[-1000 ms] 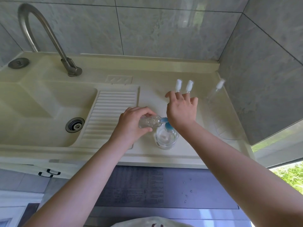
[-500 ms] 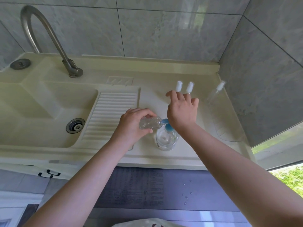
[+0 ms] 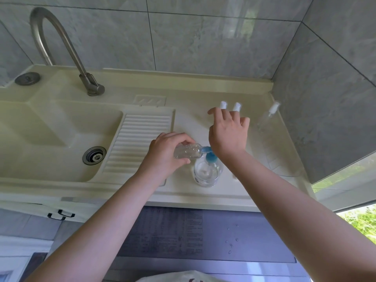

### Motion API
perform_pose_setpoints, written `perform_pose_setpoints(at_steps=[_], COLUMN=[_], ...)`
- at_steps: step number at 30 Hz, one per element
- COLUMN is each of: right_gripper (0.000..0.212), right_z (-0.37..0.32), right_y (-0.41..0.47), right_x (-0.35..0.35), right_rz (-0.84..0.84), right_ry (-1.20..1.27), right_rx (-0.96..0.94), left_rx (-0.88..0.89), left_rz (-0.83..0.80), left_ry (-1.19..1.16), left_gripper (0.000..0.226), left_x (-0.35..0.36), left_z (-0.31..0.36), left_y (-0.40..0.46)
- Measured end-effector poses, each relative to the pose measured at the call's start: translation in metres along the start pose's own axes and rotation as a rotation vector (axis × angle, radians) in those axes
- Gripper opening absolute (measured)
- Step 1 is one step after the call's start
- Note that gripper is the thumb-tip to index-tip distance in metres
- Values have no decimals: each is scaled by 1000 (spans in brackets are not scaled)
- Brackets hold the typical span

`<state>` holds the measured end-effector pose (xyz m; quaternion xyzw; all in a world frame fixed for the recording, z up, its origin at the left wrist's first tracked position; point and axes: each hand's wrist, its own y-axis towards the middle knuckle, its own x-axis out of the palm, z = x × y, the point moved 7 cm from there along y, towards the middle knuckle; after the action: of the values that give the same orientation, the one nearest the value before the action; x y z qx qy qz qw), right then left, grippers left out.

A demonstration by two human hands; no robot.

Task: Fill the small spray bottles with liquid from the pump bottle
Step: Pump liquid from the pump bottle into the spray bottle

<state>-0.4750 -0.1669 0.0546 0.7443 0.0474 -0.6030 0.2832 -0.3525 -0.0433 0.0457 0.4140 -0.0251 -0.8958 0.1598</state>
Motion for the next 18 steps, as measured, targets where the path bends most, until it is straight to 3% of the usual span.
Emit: perform_pose_setpoints(at_steps=[4, 9, 14, 18], right_gripper=[44, 44, 39, 39], right_z=[0, -9, -5, -10], right_y=[-9, 0, -6, -3], right_x=[8, -12, 2, -9], right_rz=[-6, 144, 68, 135], right_ry=[32, -52, 16, -46], right_rx=[-17, -132, -92, -119], left_rx=[-2, -4, -21, -31], left_rz=[-6, -13, -12, -22], left_ry=[7, 9, -14, -22], left_gripper=[49, 48, 48, 48], left_x=[0, 0, 0, 1], left_z=[-1, 0, -1, -2], left_y=[0, -1, -2, -1])
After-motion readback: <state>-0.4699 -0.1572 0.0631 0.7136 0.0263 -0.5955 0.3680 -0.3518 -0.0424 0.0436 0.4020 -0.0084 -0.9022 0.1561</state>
